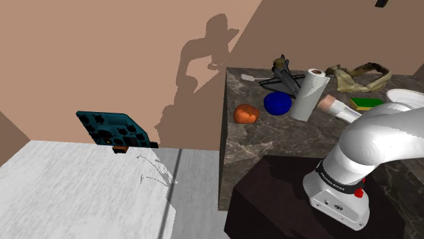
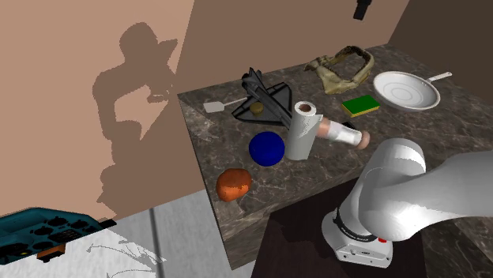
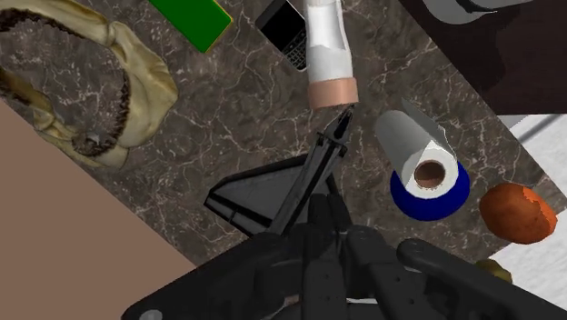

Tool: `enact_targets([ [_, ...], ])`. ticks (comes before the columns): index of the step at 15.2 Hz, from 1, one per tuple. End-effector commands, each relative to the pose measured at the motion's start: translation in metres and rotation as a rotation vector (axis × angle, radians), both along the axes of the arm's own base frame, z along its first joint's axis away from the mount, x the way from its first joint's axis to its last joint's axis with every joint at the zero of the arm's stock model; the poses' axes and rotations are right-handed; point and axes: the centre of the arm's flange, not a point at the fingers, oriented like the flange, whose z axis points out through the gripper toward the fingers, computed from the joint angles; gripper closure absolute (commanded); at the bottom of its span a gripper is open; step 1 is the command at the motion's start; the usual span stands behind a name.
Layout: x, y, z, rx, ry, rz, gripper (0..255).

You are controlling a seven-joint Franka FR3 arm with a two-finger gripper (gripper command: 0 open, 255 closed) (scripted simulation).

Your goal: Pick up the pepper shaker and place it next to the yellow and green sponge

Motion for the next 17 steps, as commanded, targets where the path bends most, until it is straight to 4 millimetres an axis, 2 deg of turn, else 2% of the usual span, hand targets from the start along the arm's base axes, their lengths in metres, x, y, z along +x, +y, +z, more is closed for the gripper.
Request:
enact_targets([
  [1,0.000,0.000,0.000,0.000,0.000,0.000,255],
  [2,0.000,0.000,0.000,0.000,0.000,0.000,0],
  [17,-0.039,0.016,-0.195,-0.028,-0.009,0.065,0],
])
